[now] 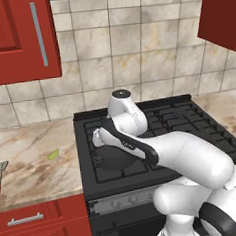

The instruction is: Put the lemon wedge and mushroom in the pot. Retrieve the spatula and lightly stir the vegetables in the pot.

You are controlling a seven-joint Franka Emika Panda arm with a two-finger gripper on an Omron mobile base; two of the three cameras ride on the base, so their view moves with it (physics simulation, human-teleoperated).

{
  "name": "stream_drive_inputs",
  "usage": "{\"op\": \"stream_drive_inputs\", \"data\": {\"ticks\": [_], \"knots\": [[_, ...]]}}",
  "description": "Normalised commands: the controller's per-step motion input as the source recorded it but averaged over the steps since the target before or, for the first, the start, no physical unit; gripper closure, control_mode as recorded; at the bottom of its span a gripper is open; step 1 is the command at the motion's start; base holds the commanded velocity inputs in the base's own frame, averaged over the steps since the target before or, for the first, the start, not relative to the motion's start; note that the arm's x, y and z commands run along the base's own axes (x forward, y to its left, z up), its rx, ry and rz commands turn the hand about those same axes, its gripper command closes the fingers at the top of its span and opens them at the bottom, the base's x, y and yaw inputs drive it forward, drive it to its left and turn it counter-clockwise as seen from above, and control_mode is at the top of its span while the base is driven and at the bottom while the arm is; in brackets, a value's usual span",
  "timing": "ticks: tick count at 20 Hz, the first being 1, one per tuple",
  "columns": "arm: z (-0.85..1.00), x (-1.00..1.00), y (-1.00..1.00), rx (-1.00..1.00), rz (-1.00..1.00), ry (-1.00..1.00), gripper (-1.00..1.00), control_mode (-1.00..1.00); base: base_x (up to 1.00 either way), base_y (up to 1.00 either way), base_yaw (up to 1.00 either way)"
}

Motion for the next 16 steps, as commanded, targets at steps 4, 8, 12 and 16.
{"op": "stream_drive_inputs", "data": {"ticks": [4,8,12,16], "knots": [[-0.05,0.33,-0.06,0.05,0.00,0.18,1.00,-1.00,0.00,0.00,0.00],[0.07,0.35,0.00,0.00,0.00,0.19,1.00,-1.00,0.00,0.00,0.00],[0.00,0.31,0.00,-0.04,0.00,0.16,1.00,-1.00,0.00,0.00,0.00],[0.00,0.05,0.00,-0.05,0.00,0.03,1.00,-1.00,0.00,0.00,0.00]]}}
